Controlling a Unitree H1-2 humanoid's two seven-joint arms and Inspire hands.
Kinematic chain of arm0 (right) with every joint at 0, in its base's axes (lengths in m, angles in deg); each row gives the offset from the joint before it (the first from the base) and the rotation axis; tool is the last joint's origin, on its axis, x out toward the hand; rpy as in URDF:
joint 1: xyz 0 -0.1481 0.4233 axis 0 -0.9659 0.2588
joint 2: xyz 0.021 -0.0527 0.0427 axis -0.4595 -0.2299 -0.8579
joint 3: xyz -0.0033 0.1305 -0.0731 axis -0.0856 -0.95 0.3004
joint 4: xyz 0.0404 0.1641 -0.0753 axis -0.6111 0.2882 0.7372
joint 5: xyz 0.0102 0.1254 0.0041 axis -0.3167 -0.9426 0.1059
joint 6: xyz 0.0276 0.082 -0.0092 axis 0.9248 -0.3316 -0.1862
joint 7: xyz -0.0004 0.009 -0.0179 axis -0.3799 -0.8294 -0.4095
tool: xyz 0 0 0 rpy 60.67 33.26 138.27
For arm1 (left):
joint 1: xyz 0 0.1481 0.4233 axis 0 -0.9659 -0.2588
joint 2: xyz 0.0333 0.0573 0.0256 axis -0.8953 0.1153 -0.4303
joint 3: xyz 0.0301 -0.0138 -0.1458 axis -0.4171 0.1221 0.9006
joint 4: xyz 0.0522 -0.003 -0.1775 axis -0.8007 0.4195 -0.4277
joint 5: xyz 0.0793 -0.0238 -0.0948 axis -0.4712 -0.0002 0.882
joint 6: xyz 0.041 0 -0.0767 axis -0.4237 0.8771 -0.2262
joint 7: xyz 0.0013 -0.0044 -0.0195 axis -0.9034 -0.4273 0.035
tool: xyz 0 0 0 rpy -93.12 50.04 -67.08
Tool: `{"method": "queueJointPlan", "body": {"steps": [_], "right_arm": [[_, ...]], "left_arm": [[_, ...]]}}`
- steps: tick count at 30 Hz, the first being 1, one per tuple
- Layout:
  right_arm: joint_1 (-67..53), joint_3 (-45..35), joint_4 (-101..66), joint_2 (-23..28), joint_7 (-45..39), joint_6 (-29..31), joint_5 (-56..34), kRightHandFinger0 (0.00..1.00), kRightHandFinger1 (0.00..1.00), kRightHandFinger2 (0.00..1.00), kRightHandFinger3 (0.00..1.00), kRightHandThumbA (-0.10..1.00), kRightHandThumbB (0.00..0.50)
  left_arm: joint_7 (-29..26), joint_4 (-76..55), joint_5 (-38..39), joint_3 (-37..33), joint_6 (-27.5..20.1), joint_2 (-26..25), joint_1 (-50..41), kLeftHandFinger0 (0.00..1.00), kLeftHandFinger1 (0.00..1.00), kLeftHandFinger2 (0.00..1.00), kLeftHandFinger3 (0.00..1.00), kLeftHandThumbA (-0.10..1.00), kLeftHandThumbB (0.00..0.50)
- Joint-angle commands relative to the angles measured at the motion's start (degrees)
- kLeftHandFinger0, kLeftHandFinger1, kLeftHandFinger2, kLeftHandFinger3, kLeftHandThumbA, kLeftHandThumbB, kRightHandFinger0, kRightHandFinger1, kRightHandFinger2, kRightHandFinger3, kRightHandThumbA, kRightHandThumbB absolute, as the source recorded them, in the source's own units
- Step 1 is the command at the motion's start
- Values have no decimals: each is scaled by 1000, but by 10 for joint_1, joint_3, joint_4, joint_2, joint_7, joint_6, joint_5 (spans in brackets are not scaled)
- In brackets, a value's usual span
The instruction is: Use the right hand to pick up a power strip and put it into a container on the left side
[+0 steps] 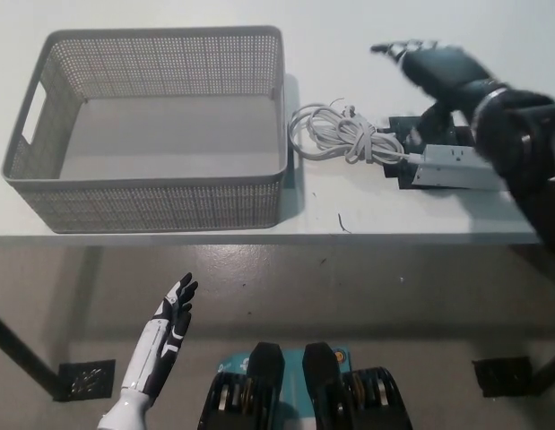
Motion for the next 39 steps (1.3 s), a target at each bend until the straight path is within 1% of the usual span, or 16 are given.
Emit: {"method": "queueJointPlan", "body": {"steps": [1, 6, 11, 15, 18, 21, 24, 26, 30, 31, 33, 34, 36, 37, 38, 39], "right_arm": [[40, 6, 38, -20, 28, 3, 30, 1000, 1000, 1000, 1000, 1000, 467], [50, 9, 99, -53, 45, 8, 30, 1000, 1000, 1000, 1000, 1000, 491], [61, 10, 142, -67, 60, 13, 33, 1000, 1000, 1000, 1000, 1000, 481], [70, 17, 178, -73, 79, 10, 46, 1000, 1000, 1000, 1000, 1000, 492], [80, 24, 212, -75, 95, 9, 53, 1000, 1000, 1000, 1000, 1000, 452], [92, 32, 238, -72, 108, 0, 64, 1000, 1000, 1000, 1000, 1000, 445], [106, 47, 269, -70, 138, 1, 84, 1000, 1000, 1000, 1000, 1000, 473], [113, 60, 289, -69, 154, -2, 97, 1000, 1000, 1000, 1000, 1000, 478], [125, 79, 332, -77, 189, 4, 106, 1000, 1000, 1000, 1000, 1000, 474], [124, 80, 341, -80, 200, 10, 104, 1000, 1000, 1000, 1000, 1000, 453], [129, 85, 372, -90, 211, 13, 100, 1000, 1000, 1000, 1000, 986, 442], [131, 83, 385, -95, 208, 12, 94, 1000, 1000, 1000, 1000, 869, 434], [133, 82, 403, -101, 216, 16, 87, 1000, 1000, 1000, 1000, 769, 427], [133, 83, 415, -105, 236, 29, 87, 1000, 1000, 1000, 1000, 597, 388], [128, 73, 432, -112, 292, 55, 77, 1000, 1000, 1000, 1000, 399, 357], [117, 77, 445, -116, 378, 76, 85, 732, 673, 714, 920, 24, 264]], "left_arm": [[-10, -3, -1, -4, -26, -6, 6, 1000, 1000, 1000, 1000, 1000, 133], [-12, -5, -3, -3, -26, -6, 2, 1000, 1000, 1000, 1000, 1000, 112], [-14, -4, -7, -3, -26, -6, 3, 1000, 1000, 1000, 1000, 1000, 105], [-12, -8, -5, -3, -26, -5, 1, 1000, 1000, 1000, 1000, 1000, 101], [-13, -9, -3, -2, -26, -4, -1, 1000, 1000, 1000, 1000, 1000, 99], [-14, -9, -5, -3, -26, -6, -1, 1000, 1000, 1000, 1000, 1000, 96], [-13, -7, -4, -3, -26, -6, -1, 1000, 1000, 1000, 1000, 1000, 97], [-14, -6, -5, -4, -26, -6, 0, 1000, 1000, 1000, 1000, 1000, 101], [-12, -5, 0, -3, -26, -6, 4, 1000, 1000, 1000, 1000, 1000, 107], [-11, -5, 2, -2, -26, -6, 5, 1000, 1000, 1000, 1000, 1000, 109], [-6, -5, 6, -1, -26, -6, 8, 1000, 1000, 1000, 1000, 1000, 105], [-6, -6, 6, -1, -26, -6, 8, 1000, 1000, 1000, 1000, 1000, 102], [-6, -6, 5, -1, -26, -6, 9, 1000, 1000, 1000, 1000, 1000, 107], [-7, -6, 4, -1, -26, -7, 10, 1000, 1000, 1000, 1000, 1000, 108], [-8, -5, 2, -2, -26, -8, 10, 1000, 1000, 1000, 1000, 1000, 108], [-9, -7, -2, -3, -26, -9, 8, 1000, 1000, 1000, 1000, 1000, 111]]}}
